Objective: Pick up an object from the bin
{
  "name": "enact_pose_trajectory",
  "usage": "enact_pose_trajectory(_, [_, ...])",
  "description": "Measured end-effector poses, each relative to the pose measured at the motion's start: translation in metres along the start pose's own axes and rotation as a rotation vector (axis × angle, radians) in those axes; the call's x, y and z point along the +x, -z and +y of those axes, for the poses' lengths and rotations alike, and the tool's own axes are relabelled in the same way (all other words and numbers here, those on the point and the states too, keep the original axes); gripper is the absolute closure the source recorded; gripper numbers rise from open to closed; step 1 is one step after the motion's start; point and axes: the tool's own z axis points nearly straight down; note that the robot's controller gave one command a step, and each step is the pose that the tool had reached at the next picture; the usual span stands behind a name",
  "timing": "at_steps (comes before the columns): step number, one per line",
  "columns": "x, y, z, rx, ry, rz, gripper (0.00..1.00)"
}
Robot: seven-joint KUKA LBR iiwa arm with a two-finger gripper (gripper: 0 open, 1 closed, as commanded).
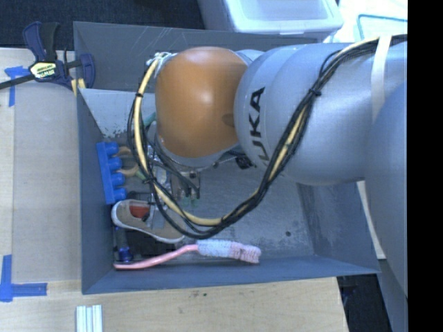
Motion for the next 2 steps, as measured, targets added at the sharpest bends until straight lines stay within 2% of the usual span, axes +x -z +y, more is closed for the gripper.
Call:
enact_pose_trajectory(1, [-0.037,-0.009,-0.021,-0.001,-0.084,-0.003,0.00])
enact_pose_trajectory(2, [-0.033,-0.056,0.014,-0.002,0.337,0.000,1.00])
